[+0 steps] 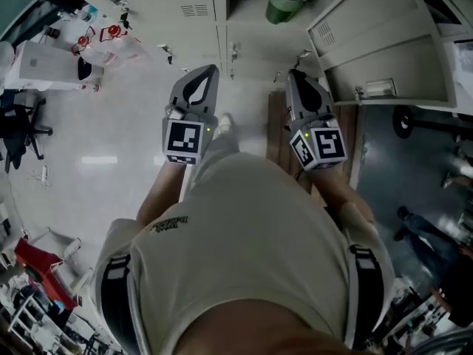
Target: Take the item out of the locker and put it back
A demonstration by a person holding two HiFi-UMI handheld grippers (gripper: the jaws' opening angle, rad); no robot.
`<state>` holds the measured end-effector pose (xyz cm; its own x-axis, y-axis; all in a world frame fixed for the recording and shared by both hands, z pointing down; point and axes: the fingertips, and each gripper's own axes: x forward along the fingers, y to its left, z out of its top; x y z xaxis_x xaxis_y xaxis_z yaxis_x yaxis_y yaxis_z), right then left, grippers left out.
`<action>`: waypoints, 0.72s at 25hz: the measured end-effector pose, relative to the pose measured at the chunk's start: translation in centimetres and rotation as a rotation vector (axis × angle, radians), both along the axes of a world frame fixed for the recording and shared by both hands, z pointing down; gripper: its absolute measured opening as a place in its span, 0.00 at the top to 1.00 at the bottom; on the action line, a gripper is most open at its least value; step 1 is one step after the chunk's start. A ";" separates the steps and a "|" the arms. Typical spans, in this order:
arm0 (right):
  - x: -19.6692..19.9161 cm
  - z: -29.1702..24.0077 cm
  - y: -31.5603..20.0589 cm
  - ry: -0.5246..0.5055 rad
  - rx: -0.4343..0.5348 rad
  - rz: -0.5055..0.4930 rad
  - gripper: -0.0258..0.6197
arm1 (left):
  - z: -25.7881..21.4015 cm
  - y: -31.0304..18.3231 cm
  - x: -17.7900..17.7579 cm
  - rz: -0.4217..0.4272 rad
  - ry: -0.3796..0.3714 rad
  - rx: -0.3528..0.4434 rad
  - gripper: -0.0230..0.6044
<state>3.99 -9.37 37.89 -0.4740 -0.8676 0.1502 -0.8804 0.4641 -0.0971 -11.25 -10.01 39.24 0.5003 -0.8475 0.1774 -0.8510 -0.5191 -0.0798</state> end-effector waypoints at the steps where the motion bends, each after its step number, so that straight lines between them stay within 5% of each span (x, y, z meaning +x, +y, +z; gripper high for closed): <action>1: -0.3 -0.1 -0.6 0.001 0.000 0.010 0.96 | 0.0 -0.6 -0.2 0.012 0.001 -0.002 0.94; 18: -1.0 -1.9 -4.5 0.023 0.032 0.129 0.96 | -1.0 -5.4 0.5 0.165 0.016 0.007 0.94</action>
